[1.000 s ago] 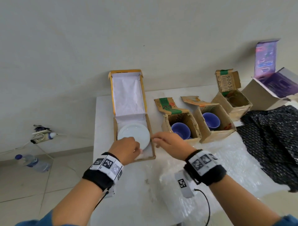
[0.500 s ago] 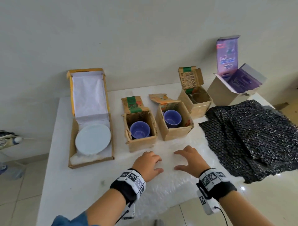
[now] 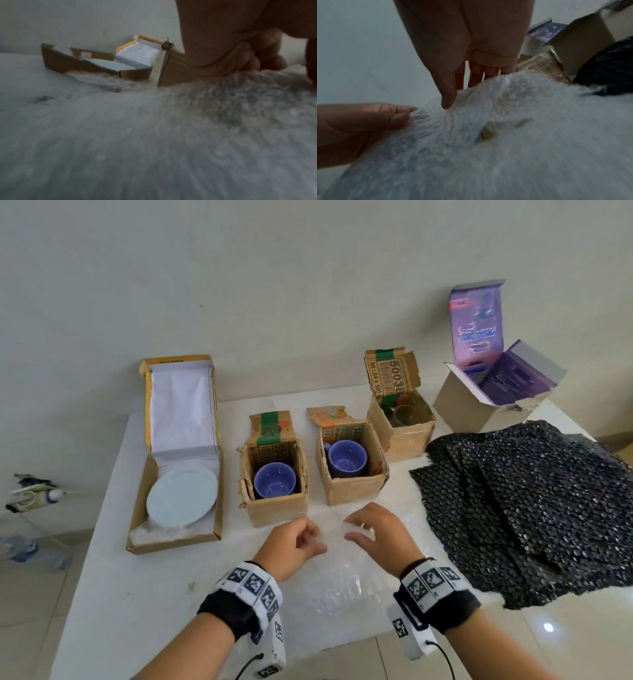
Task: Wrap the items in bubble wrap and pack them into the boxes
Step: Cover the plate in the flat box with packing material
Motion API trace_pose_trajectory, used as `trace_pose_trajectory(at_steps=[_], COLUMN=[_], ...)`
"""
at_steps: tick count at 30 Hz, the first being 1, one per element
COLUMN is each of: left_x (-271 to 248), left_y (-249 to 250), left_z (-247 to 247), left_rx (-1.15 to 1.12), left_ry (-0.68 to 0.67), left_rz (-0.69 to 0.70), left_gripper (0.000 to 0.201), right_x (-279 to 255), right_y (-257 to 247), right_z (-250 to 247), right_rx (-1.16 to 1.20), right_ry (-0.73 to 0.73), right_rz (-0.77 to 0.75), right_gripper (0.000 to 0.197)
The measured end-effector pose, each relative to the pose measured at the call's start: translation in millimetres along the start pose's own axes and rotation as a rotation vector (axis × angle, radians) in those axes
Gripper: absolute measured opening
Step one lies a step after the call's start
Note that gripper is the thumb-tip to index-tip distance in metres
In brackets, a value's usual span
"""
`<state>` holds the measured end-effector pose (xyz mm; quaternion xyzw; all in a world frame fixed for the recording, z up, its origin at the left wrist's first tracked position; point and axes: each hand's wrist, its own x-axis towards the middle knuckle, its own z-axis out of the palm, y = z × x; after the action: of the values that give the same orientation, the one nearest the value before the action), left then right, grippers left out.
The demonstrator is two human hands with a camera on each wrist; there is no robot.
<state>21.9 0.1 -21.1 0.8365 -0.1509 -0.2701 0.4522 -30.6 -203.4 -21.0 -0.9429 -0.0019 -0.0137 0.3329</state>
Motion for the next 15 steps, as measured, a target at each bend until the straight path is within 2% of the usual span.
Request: trace_pose_trajectory(at_steps=[3, 5, 8, 12, 15], left_x=[-1, -1, 0, 6, 0], left_y=[17, 30, 46, 43, 39], left_z=[-16, -26, -39, -55, -73], left_rx=[-0.248, -0.326, -0.359, -0.287, -0.313], left_ry=[-0.016, 0.056, 0.179, 0.302, 0.286], left_rz=[0.079, 0.180, 0.261, 0.313, 0.290], left_gripper=[0.017, 0.011, 0.006, 0.016, 0.020], right_x=[11, 19, 29, 42, 56], right_y=[-22, -39, -64, -89, -102], right_z=[-22, -33, -42, -45, -43], right_rx=[0.139, 0.281, 0.377, 0.516, 0.566], right_ry=[0.040, -0.005, -0.094, -0.121, -0.115], right_rz=[0.005, 0.056, 0.043, 0.043, 0.010], right_gripper=[0.028, 0.041, 0.064, 0.050, 0.034])
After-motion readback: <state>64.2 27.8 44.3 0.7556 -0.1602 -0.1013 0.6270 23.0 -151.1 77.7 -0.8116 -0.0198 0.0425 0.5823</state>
